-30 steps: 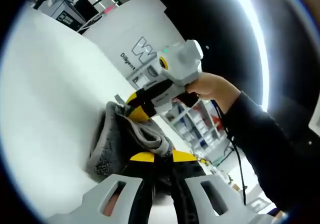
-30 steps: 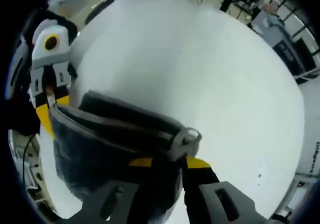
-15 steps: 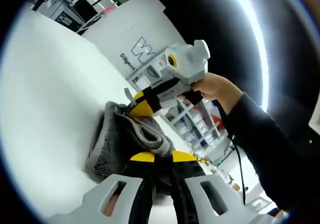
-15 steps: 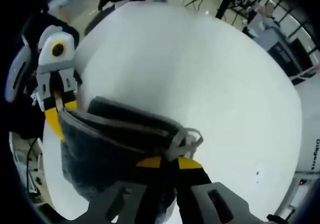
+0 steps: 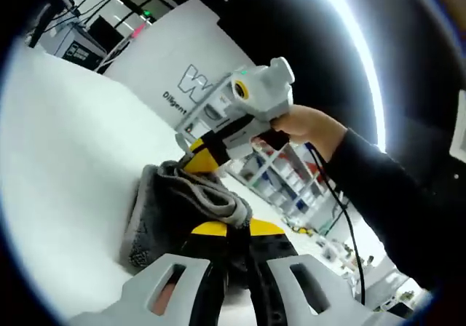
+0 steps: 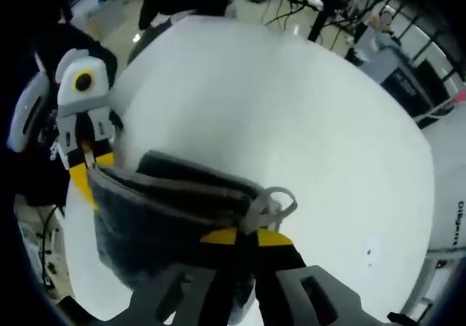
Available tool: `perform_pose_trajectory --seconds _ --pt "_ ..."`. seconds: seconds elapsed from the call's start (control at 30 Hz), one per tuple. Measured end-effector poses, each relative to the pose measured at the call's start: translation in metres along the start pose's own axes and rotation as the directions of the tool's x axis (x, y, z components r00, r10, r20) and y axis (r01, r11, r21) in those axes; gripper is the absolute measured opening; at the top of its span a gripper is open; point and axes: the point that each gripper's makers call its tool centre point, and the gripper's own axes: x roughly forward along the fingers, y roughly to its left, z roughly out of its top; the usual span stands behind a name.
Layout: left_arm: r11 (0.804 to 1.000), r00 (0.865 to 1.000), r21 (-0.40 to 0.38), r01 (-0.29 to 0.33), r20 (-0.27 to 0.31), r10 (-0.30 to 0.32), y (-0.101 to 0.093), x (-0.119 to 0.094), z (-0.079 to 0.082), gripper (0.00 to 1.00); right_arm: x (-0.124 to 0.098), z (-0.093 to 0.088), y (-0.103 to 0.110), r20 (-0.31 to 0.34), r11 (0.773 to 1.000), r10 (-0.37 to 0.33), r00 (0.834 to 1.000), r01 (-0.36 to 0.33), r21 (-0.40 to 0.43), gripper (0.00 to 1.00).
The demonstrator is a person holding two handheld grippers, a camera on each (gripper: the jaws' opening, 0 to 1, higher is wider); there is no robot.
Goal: Open the folded towel by lifting each exposed corner and separating the folded layers until the towel lies flat within the target outline without major curled edges
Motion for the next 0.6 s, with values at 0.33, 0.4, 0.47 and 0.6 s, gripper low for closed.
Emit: perform_pose_trajectory --seconds 0.33,0.4,0.47,0.6 --pt "1.000 1.000 0.012 0.015 -0.001 -0.015 -0.008 0.001 0.002 0.04 -0.010 -0.001 0.005 0.031 0.999 -0.034 0.999 0.034 0.000 0.00" --pt "1.000 1.000 0.015 0.018 -0.001 -0.018 -0.009 0.001 0.003 0.04 -0.013 -0.001 0.006 0.036 0.999 -0.043 0.998 0.043 -0.002 0.00" --pt "1.000 1.000 0.020 0.023 -0.001 -0.023 -0.012 0.001 0.003 0.04 -0.017 0.002 0.003 0.041 0.999 -0.053 0.998 0.053 -0.003 0.00" --pt "0.999 0.999 0.014 0.033 0.001 -0.033 -0.016 0.000 0.004 0.04 -0.018 0.002 0.000 0.052 0.998 -0.071 0.996 0.070 0.002 0.00"
